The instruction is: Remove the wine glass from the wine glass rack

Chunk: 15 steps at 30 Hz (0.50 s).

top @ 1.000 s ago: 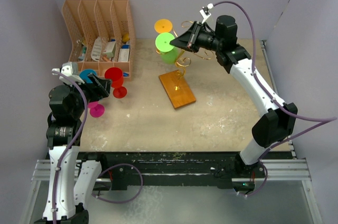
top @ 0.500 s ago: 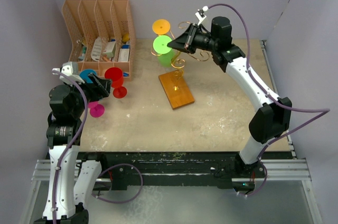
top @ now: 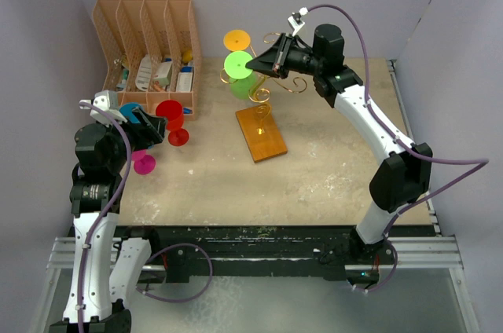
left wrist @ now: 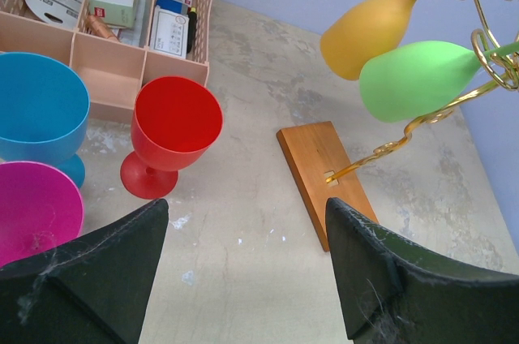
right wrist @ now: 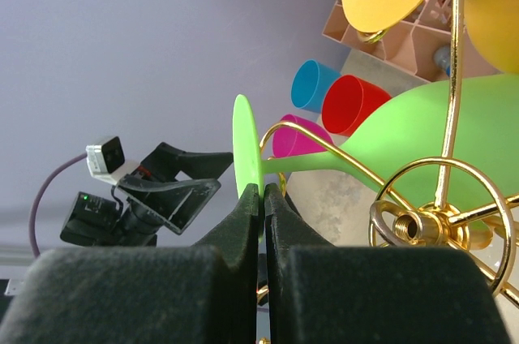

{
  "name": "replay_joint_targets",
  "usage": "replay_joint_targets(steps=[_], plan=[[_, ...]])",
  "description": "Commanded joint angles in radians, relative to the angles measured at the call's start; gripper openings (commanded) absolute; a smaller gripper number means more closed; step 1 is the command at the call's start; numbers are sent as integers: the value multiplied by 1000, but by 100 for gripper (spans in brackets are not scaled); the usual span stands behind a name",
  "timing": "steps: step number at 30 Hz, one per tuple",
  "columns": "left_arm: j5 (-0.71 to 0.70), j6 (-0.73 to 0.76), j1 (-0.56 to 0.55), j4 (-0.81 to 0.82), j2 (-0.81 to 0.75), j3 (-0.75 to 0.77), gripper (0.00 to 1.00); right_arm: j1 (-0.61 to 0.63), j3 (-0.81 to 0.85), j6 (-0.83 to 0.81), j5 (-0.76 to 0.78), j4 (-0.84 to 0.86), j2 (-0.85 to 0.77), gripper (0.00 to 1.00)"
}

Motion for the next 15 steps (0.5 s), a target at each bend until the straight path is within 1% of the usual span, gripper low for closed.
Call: replay_joint_targets(steps=[1,10,15], plan=[[7,3,-7,36,4,3,82,-5,0,41,-29,100,15,0],[13,2,-7,37,7,3,82,-5,-16,95,-67,147,32,0],[15,2,-6,38,7,3,82,-5,-41,108,-56,163,10,0]])
